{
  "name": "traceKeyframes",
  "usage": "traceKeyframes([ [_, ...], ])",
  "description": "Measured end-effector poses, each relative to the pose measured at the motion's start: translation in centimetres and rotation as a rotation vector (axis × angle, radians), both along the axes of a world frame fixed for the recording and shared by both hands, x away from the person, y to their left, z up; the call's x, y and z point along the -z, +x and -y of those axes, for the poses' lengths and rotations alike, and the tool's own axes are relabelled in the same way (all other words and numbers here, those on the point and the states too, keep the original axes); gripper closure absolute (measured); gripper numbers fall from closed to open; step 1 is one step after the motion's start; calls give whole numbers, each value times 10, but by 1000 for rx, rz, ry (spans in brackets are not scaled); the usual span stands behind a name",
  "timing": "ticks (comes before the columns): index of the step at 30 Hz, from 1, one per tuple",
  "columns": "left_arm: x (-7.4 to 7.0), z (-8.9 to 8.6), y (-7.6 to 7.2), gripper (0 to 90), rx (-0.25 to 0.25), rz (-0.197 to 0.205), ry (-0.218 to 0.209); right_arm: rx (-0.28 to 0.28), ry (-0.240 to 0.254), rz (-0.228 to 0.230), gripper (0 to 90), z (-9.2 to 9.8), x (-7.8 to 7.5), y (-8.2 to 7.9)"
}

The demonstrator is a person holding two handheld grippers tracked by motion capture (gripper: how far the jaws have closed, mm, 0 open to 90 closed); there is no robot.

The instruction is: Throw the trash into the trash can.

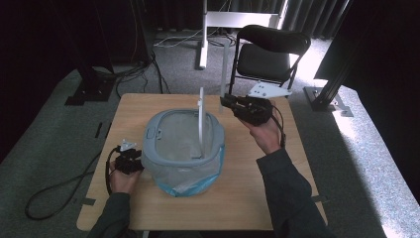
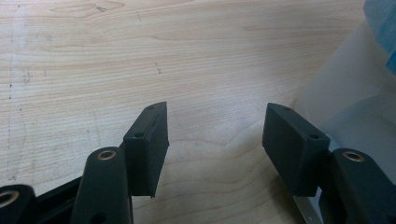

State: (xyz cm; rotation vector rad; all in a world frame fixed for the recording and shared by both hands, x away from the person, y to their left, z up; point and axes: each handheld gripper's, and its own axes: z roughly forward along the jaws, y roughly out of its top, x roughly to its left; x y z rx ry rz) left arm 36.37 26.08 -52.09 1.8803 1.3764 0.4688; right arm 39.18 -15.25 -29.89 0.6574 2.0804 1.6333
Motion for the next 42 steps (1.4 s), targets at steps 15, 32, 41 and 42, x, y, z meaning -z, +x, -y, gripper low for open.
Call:
traceKeyframes([
  [15,0,0,0,411,0,0,-1,9,-16,19,788,-14,-9,10],
  [32,0,0,0,411,1,1,-1,12,-34,69,789,-30,-29,16],
  [41,0,-1,0,411,0,1,-3,10,-18,91,789,-40,-42,19],
  [42,0,-1,0,411,0,1,-3,8,-14,93,789,-41,-43,19],
])
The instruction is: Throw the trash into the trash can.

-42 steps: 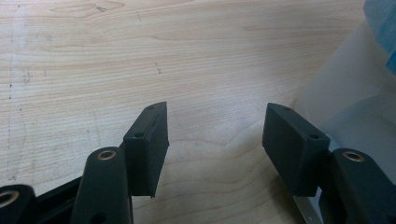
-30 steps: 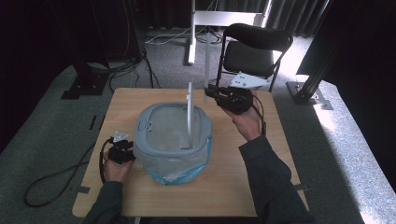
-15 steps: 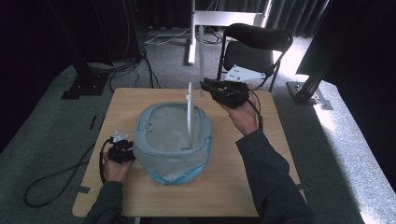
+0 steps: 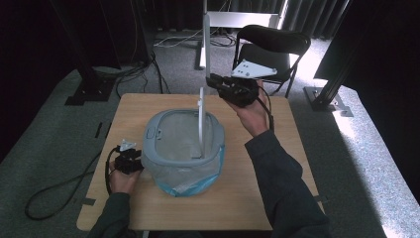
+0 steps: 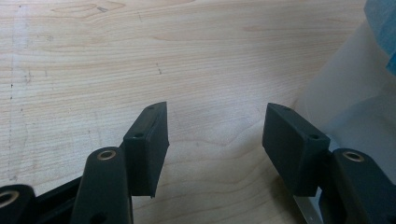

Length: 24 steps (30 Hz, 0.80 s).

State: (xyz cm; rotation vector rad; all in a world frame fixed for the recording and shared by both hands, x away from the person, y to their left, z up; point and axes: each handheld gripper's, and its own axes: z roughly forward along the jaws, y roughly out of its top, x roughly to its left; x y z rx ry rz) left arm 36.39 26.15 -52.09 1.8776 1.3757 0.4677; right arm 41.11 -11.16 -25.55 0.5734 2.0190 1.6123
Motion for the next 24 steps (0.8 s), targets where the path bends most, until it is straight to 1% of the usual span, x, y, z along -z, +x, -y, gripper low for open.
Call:
traceKeyframes([
  [4,0,1,0,411,3,-1,2,-6,-7,12,789,-6,-3,0],
  [8,0,0,0,411,1,-1,1,-14,6,27,789,-9,-9,-1],
  [14,0,1,0,411,3,0,2,-23,8,37,789,-15,-15,-3],
  [18,0,0,0,411,2,-1,2,-36,6,40,789,-20,-16,-4],
  [22,0,0,0,411,0,-1,0,-60,11,33,789,-23,-16,-7],
  [24,0,0,0,411,0,0,0,-80,20,21,789,-23,-16,-8],
])
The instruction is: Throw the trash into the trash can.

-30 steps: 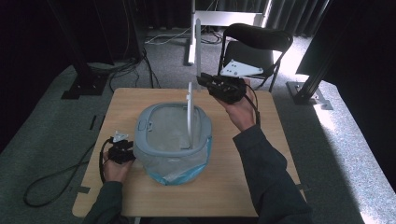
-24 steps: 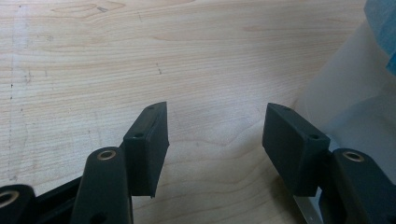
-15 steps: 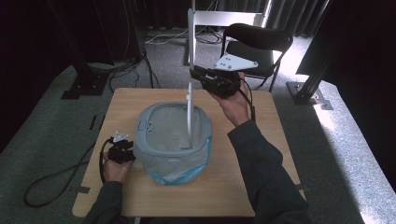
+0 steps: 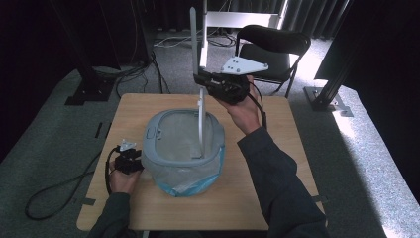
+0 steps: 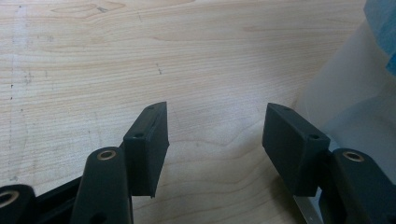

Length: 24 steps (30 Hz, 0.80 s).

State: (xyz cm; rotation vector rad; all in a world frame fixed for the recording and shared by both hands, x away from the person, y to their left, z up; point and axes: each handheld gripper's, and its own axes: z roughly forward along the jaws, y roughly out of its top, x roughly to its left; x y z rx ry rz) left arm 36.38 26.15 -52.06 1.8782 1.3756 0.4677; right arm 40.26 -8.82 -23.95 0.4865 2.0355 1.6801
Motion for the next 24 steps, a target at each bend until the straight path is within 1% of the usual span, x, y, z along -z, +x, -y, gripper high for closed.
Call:
traceKeyframes([
  [4,0,0,0,411,2,-1,2,-23,-6,-8,788,0,1,-3],
  [10,1,1,0,411,3,-1,3,-65,6,-30,788,2,0,-9],
  [16,0,1,0,411,4,-1,4,-97,14,-36,788,-1,-1,-17],
  [21,0,1,0,411,1,0,3,-112,3,-36,788,-4,-1,-22],
  [24,1,1,0,411,5,-1,4,-123,7,-37,787,-4,0,-25],
])
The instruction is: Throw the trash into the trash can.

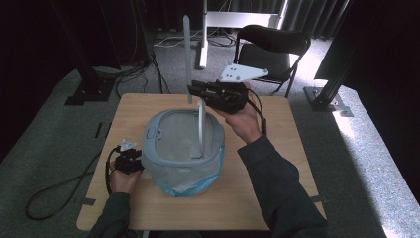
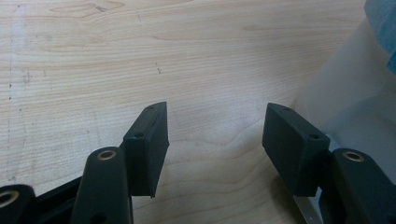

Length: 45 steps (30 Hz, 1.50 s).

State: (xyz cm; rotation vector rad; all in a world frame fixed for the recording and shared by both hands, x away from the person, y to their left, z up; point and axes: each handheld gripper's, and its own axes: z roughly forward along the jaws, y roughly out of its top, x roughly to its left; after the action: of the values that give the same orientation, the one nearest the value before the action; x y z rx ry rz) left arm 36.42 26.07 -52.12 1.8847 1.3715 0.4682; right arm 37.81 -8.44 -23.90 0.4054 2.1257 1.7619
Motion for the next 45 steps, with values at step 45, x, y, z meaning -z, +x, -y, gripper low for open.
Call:
traceKeyframes([
  [45,0,0,0,411,-1,-1,-2,18,77,2,620,40,-2,-6],
])
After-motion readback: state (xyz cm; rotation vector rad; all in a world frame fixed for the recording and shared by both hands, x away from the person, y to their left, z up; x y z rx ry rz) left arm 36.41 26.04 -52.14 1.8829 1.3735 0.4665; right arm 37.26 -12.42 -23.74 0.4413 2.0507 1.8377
